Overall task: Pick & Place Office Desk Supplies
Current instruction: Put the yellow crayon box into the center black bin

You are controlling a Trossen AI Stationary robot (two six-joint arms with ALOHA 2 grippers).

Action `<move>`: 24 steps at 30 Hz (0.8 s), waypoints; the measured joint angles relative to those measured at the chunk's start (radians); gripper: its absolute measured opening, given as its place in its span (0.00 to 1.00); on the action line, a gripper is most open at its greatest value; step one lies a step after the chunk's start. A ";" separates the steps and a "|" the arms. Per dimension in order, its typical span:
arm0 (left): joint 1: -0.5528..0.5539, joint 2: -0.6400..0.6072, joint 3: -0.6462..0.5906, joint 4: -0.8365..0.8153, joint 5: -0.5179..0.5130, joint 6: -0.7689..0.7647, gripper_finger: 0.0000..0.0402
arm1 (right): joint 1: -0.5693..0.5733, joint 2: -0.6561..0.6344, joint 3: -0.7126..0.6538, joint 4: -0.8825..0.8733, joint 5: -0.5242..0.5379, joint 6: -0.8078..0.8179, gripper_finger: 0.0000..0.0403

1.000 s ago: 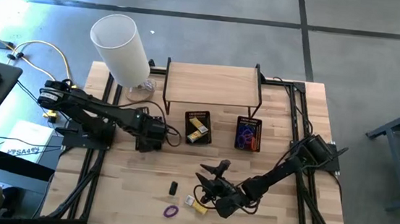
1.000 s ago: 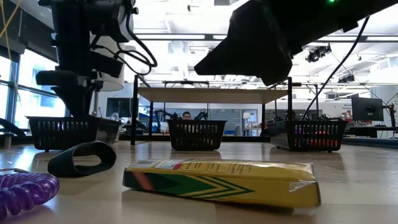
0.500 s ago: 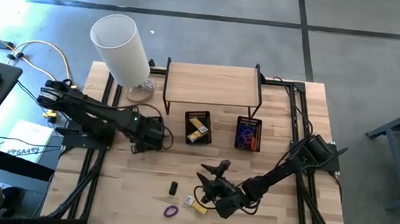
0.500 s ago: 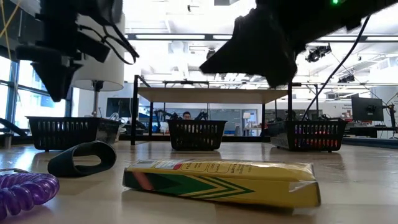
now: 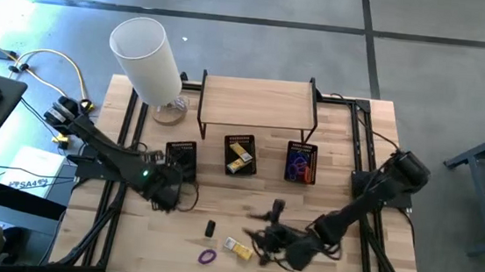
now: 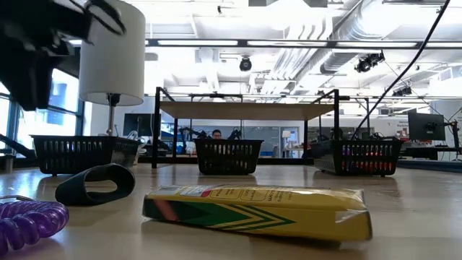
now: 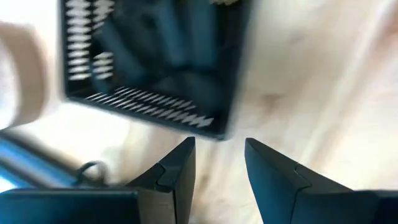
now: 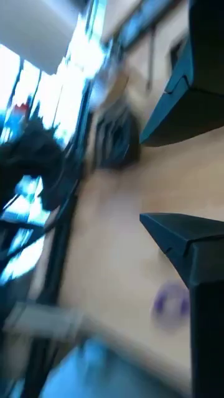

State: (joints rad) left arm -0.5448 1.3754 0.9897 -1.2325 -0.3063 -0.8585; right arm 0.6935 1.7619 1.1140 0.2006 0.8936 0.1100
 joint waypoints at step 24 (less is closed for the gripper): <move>-0.347 0.003 -0.003 0.563 -0.201 0.080 0.33 | 0.078 -0.079 0.000 0.115 -0.140 0.167 0.44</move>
State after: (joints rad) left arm -0.8921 1.3781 0.9870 -0.6691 -0.5072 -0.7784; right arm 0.7719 1.6825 1.1137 0.3161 0.7536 0.2771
